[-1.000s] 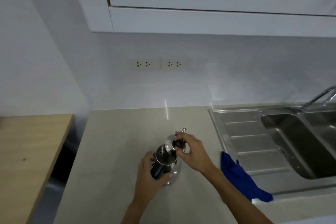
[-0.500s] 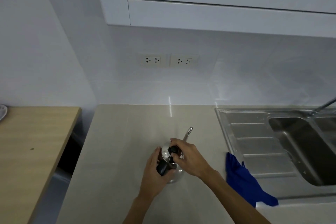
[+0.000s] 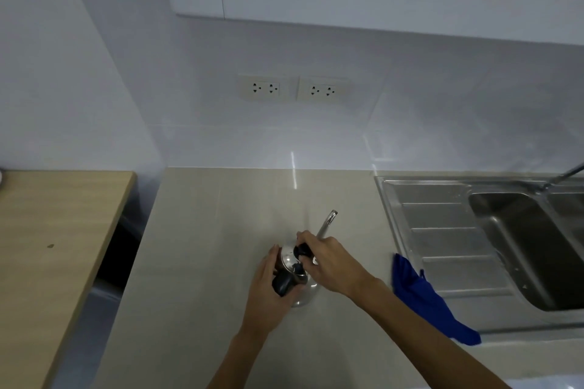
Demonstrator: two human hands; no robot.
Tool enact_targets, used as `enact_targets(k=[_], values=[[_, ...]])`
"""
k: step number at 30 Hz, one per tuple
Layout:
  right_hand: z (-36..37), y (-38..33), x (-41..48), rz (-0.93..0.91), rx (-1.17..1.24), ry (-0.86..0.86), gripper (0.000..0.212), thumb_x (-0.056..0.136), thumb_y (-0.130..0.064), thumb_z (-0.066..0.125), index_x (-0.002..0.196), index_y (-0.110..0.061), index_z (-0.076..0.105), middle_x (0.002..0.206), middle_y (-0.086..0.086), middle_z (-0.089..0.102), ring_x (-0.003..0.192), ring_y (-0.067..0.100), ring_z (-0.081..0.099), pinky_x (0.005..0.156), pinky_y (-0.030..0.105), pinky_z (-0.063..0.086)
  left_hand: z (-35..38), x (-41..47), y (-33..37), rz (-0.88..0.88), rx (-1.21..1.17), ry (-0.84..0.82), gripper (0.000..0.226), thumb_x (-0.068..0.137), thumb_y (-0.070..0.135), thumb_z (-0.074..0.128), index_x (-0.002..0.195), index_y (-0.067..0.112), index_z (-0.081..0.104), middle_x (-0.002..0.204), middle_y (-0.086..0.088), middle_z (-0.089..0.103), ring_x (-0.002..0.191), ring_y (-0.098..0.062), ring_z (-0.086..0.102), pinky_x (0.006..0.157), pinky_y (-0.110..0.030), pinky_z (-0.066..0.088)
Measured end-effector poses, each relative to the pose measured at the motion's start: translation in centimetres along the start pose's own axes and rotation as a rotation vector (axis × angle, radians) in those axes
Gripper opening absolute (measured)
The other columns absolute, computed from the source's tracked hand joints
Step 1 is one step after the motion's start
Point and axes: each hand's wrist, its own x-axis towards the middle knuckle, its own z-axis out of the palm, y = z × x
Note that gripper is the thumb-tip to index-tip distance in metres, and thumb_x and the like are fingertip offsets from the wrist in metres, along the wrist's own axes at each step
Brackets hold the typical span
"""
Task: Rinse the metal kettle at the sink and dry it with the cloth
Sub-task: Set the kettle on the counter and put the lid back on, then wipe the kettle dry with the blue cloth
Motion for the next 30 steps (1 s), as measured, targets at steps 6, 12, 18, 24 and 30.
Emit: enact_targets(k=[6, 12, 18, 24, 30], values=[[1.1, -0.1, -0.2, 0.110, 0.185, 0.136, 0.040, 0.088, -0.024, 0.066, 0.126, -0.016, 0.060, 0.109, 0.001, 0.071, 0.091, 0.012, 0.067, 0.082, 0.006, 0.047, -0.2, -0.1, 0.2, 0.021, 0.016, -0.003, 0.107, 0.065, 0.062, 0.077, 0.156, 0.025, 0.033, 0.142, 0.009, 0.054, 0.124, -0.008, 0.057, 0.101, -0.023, 0.050], [4.6, -0.7, 1.1, 0.230, 0.410, 0.340, 0.043, 0.078, -0.048, 0.078, 0.115, -0.026, 0.074, 0.126, -0.014, 0.065, 0.118, -0.001, 0.059, 0.103, 0.025, 0.049, -0.1, -0.1, 0.4, 0.025, 0.018, -0.012, 0.091, 0.072, 0.040, 0.084, 0.149, 0.029, 0.039, 0.135, 0.008, 0.059, 0.119, -0.005, 0.059, 0.097, -0.018, 0.052], [6.2, -0.3, 1.4, 0.289, 0.417, 0.393, 0.045, 0.076, -0.055, 0.071, 0.112, -0.028, 0.074, 0.132, -0.012, 0.064, 0.137, 0.012, 0.046, 0.115, 0.042, 0.038, -0.2, -0.1, 0.5, 0.019, 0.003, -0.022, 0.098, 0.070, 0.046, 0.081, 0.153, 0.024, 0.036, 0.134, 0.013, 0.059, 0.119, -0.006, 0.059, 0.098, -0.016, 0.052], [6.7, 0.1, 1.6, 0.289, 0.351, 0.388, 0.043, 0.077, -0.053, 0.070, 0.111, -0.028, 0.075, 0.130, -0.016, 0.065, 0.134, 0.010, 0.048, 0.113, 0.040, 0.042, -0.3, -0.1, 0.9, 0.024, 0.012, -0.012, 0.091, 0.072, 0.040, 0.083, 0.150, 0.025, 0.040, 0.130, 0.012, 0.061, 0.115, -0.009, 0.062, 0.094, -0.016, 0.053], [6.0, 0.4, 1.9, 0.230, 0.332, 0.348, 0.043, 0.077, -0.052, 0.073, 0.111, -0.026, 0.075, 0.131, -0.006, 0.066, 0.128, -0.002, 0.045, 0.115, 0.045, 0.037, -0.1, -0.4, 1.6, 0.021, -0.003, 0.021, 0.086, 0.075, 0.017, 0.086, 0.144, 0.039, 0.039, 0.118, 0.014, 0.063, 0.109, 0.004, 0.060, 0.085, -0.007, 0.051]])
